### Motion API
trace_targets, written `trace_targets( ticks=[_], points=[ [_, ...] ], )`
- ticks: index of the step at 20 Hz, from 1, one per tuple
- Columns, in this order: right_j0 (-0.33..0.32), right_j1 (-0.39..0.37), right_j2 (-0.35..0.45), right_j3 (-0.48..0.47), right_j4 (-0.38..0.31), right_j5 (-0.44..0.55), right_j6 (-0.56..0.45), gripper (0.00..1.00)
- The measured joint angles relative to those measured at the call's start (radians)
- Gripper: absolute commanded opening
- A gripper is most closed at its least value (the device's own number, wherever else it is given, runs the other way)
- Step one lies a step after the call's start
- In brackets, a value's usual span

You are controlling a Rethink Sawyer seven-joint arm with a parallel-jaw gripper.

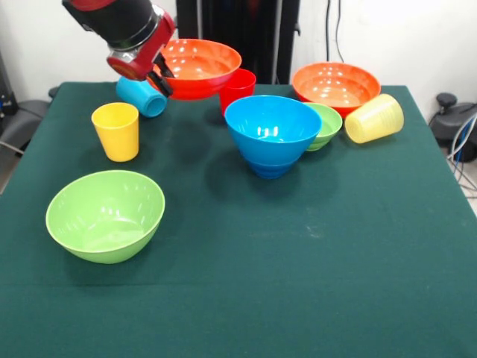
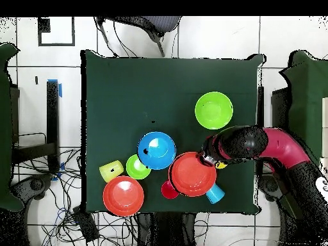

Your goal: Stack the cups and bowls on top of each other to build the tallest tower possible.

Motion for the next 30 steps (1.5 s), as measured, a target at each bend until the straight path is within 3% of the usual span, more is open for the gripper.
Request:
trace_targets(
  ticks=[7,18,30],
  points=[
    [-0.030,0.018,0.034,-0.002,0.020,0.000,0.000,0.00],
    [-0.011,0.026,0.063,-0.002,0.031,-0.003,0.000,0.00],
    [0.010,0.086,0.073,-0.002,0.063,-0.143,0.000,0.00]
  ],
)
